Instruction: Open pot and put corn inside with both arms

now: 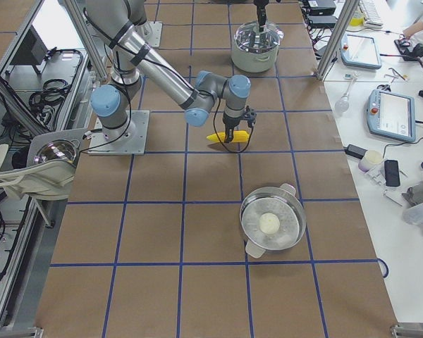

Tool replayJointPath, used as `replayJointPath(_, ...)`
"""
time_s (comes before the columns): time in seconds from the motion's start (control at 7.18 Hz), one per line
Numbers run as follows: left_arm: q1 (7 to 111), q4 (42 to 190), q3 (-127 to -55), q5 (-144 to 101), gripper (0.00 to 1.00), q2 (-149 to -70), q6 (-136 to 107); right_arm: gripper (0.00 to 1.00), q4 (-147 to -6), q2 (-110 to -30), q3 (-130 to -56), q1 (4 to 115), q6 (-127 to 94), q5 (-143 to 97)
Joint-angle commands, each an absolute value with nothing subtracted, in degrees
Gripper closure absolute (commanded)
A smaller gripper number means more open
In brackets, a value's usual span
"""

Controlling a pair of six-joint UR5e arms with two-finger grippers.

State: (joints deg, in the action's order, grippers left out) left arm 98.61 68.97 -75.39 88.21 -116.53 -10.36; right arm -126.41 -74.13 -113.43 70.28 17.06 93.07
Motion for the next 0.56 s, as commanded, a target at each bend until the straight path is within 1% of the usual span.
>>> replayJointPath(0.0,97.8,75.0,-71.7,88.3,1.00,-115.1,-8.0,1.00,-114.2,-75.7,-101.3,77.7,8.1,93.6)
replayJointPath(0.28,90.9,78.7,-71.9,89.3,1.00,-113.3,0.1,1.00,-96.7,-75.1,-83.3,90.6,-7.6,93.0)
replayJointPath(0.42,88.8,80.3,-72.3,89.3,1.00,-112.4,3.3,1.00,-93.0,-73.1,-77.0,96.4,-13.3,92.8)
